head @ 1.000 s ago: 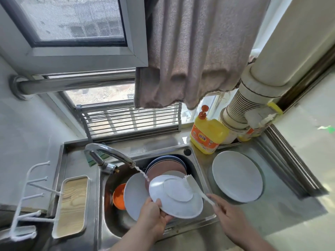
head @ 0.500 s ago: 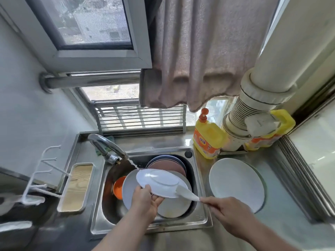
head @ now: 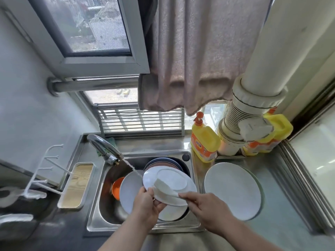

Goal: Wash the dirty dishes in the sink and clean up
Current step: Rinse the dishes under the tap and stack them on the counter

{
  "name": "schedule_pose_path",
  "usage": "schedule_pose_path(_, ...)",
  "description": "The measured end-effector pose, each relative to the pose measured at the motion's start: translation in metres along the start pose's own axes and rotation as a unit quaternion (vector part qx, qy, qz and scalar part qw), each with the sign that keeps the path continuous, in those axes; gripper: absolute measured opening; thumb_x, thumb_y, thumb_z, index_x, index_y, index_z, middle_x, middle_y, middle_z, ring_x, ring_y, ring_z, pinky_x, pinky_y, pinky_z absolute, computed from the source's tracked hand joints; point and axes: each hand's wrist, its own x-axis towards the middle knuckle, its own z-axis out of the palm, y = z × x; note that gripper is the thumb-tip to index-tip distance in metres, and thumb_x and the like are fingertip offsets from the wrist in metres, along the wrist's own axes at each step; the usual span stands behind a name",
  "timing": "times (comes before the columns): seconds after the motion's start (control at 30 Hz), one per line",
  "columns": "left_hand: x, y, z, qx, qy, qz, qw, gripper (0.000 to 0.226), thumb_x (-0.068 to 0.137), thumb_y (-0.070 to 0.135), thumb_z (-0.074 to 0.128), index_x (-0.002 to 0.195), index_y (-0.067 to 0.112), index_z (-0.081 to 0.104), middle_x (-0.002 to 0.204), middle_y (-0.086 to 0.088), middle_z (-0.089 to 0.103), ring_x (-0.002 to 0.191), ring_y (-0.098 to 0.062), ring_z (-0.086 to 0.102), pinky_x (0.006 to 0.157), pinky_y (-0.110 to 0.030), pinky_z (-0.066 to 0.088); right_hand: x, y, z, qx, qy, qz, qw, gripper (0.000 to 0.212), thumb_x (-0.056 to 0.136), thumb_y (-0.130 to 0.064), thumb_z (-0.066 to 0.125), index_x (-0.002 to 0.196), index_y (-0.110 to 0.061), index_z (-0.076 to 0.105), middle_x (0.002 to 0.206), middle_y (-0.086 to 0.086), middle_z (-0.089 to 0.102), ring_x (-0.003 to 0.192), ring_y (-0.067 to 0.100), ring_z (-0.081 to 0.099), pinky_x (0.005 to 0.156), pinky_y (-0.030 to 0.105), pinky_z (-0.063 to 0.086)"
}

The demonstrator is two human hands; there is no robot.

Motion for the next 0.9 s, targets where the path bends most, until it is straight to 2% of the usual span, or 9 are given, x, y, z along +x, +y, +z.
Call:
schedule_pose_path(0.1, 0.002, 0.01, -0.008, -0.014, 0.015, 0.001, 1.0, 0.031, 0.115, 0.016, 0.034, 0.142, 0.015, 0.048, 0.122, -0.023, 0.07, 0.102, -0.043, 0.072, 0.074, -0.053, 0.064, -0.012, 0.039, -0.006, 0.002, -0.002, 0.045, 0.999, 0.036, 0.102, -0.054, 0.045, 0.119, -0.085, 0.044, 0.087, -0.035, 0.064, 0.087, -0.002, 0.063, 0.073, 0.019, 0.051)
schedule_pose_path(0.2, 0.003, 0.012, -0.01, 0.007, 0.025, 0.01, 1.0, 0.031, 0.115, 0.018, 0.034, 0.142, 0.016, 0.048, 0.121, -0.022, 0.071, 0.101, -0.043, 0.074, 0.078, -0.054, 0.064, -0.015, 0.034, 0.002, 0.028, 0.0, 0.037, 0.999, 0.034, 0.102, -0.055, 0.045, 0.112, -0.087, 0.043, 0.083, -0.025, 0.066, 0.079, 0.0, 0.061, 0.069, 0.017, 0.049)
schedule_pose_path(0.27, -0.002, 0.007, -0.004, 0.023, 0.015, 0.021, 0.999, 0.028, 0.115, 0.017, 0.034, 0.137, 0.01, 0.05, 0.116, -0.025, 0.073, 0.096, -0.043, 0.076, 0.069, -0.05, 0.065, -0.002, 0.004, 0.014, 0.046, -0.002, 0.004, 0.999, 0.033, 0.103, -0.054, 0.044, 0.125, -0.079, 0.047, 0.091, -0.023, 0.069, 0.084, 0.0, 0.061, 0.068, 0.014, 0.043)
schedule_pose_path(0.37, -0.01, 0.003, -0.004, 0.017, -0.008, 0.033, 0.999, 0.025, 0.115, 0.018, 0.037, 0.128, 0.009, 0.056, 0.109, -0.025, 0.076, 0.087, -0.04, 0.078, 0.062, -0.044, 0.063, 0.016, -0.026, 0.02, 0.055, 0.02, -0.01, 0.998, 0.036, 0.105, -0.05, 0.043, 0.136, -0.065, 0.048, 0.125, -0.026, 0.068, 0.111, 0.001, 0.063, 0.082, 0.019, 0.048)
schedule_pose_path(0.5, -0.009, 0.009, -0.016, 0.102, 0.002, 0.062, 0.993, 0.02, 0.111, 0.008, 0.042, 0.121, 0.014, 0.058, 0.11, -0.022, 0.074, 0.088, -0.038, 0.075, 0.059, -0.041, 0.062, 0.02, -0.016, 0.019, 0.073, 0.006, 0.026, 0.997, 0.034, 0.106, -0.047, 0.044, 0.136, -0.059, 0.055, 0.118, -0.027, 0.069, 0.112, 0.002, 0.063, 0.09, 0.023, 0.049)
schedule_pose_path(0.6, -0.014, 0.011, -0.025, 0.164, -0.003, 0.071, 0.984, 0.021, 0.109, 0.004, 0.044, 0.119, 0.016, 0.058, 0.111, -0.019, 0.07, 0.097, -0.04, 0.072, 0.063, -0.047, 0.064, 0.042, -0.011, 0.022, 0.146, 0.05, 0.047, 0.987, 0.032, 0.107, -0.045, 0.044, 0.134, -0.052, 0.06, 0.119, -0.026, 0.069, 0.111, 0.003, 0.064, 0.096, 0.027, 0.05)
schedule_pose_path(0.7, -0.017, 0.021, -0.034, 0.157, -0.001, 0.068, 0.985, 0.022, 0.109, 0.005, 0.046, 0.122, 0.019, 0.056, 0.116, -0.018, 0.067, 0.104, -0.042, 0.07, 0.072, -0.056, 0.065, 0.056, -0.002, 0.029, 0.182, 0.08, 0.083, 0.976, 0.032, 0.107, -0.041, 0.046, 0.135, -0.045, 0.062, 0.126, -0.022, 0.069, 0.117, 0.006, 0.063, 0.1, 0.028, 0.048)
schedule_pose_path(0.83, -0.003, 0.037, -0.044, 0.128, 0.024, 0.07, 0.989, 0.024, 0.11, 0.004, 0.043, 0.108, 0.023, 0.058, 0.11, -0.015, 0.066, 0.098, -0.041, 0.069, 0.088, -0.066, 0.058, 0.016, 0.005, 0.049, 0.164, 0.046, 0.105, 0.98, 0.027, 0.106, -0.037, 0.051, 0.113, -0.062, 0.06, 0.105, -0.025, 0.073, 0.098, -0.005, 0.066, 0.093, 0.021, 0.05)
schedule_pose_path(0.9, 0.0, 0.036, -0.045, 0.159, 0.033, 0.073, 0.984, 0.023, 0.109, 0.004, 0.044, 0.107, 0.022, 0.058, 0.108, -0.017, 0.067, 0.1, -0.043, 0.069, 0.087, -0.07, 0.057, 0.008, -0.009, 0.059, 0.164, 0.018, 0.097, 0.981, 0.029, 0.105, -0.04, 0.051, 0.107, -0.069, 0.055, 0.1, -0.026, 0.072, 0.093, -0.008, 0.065, 0.088, 0.014, 0.05)
